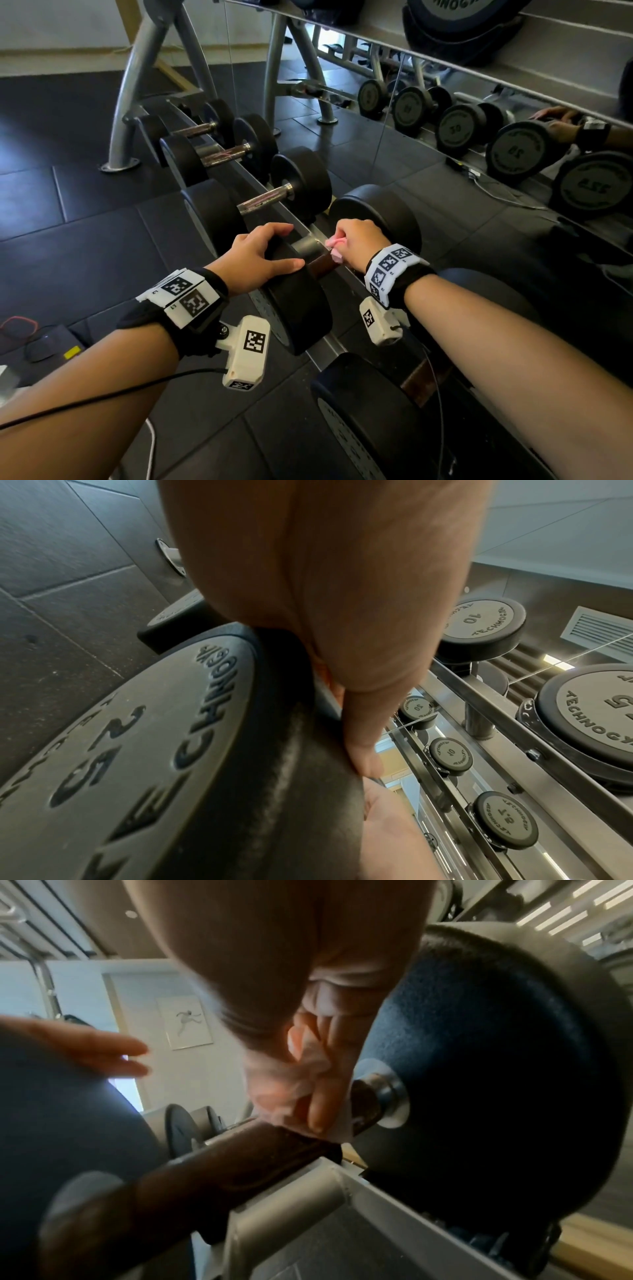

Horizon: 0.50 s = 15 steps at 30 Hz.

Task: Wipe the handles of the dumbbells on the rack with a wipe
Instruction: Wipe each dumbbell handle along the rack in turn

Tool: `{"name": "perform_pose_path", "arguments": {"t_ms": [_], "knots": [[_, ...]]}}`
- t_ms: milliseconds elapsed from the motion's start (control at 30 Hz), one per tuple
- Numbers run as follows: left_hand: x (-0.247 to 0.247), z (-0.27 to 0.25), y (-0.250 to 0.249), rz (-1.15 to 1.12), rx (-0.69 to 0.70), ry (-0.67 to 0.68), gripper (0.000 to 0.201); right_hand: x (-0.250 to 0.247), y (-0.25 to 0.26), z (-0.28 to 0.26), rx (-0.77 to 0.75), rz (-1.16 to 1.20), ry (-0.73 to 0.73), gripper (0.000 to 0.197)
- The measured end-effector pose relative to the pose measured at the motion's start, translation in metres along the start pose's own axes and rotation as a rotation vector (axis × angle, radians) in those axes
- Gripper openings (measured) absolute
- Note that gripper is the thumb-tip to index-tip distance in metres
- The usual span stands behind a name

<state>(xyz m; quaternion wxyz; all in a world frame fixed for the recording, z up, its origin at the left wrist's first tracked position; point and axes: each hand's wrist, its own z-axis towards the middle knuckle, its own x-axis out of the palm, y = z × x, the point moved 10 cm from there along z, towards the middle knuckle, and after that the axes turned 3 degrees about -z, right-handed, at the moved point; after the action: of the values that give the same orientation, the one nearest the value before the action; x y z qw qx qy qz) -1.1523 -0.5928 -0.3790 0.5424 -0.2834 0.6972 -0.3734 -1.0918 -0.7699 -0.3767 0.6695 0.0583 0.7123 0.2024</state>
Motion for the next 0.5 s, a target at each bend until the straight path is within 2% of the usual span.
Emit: {"name": "perform_pose_path", "arguments": {"t_ms": [100, 233, 300, 367, 500], "knots": [[0.0, 0.001, 0.0, -0.004, 0.002, 0.001, 0.068, 0.018, 0.012, 0.0, -0.046, -0.035, 0.075, 0.009], [0.0, 0.002, -0.001, -0.003, 0.011, -0.009, 0.069, 0.033, 0.03, -0.018, -0.164, 0.173, 0.138, 0.016], [-0.001, 0.001, -0.001, -0.003, 0.017, -0.016, 0.069, 0.034, 0.032, -0.027, -0.182, 0.227, 0.171, 0.011], [-0.001, 0.002, 0.0, -0.018, 0.017, -0.015, 0.069, 0.031, 0.027, -0.034, -0.154, 0.23, 0.17, 0.005], [0.0, 0.002, 0.0, -0.031, 0.027, -0.016, 0.068, 0.015, -0.01, -0.049, 0.058, 0.201, 0.005, 0.018]]}}
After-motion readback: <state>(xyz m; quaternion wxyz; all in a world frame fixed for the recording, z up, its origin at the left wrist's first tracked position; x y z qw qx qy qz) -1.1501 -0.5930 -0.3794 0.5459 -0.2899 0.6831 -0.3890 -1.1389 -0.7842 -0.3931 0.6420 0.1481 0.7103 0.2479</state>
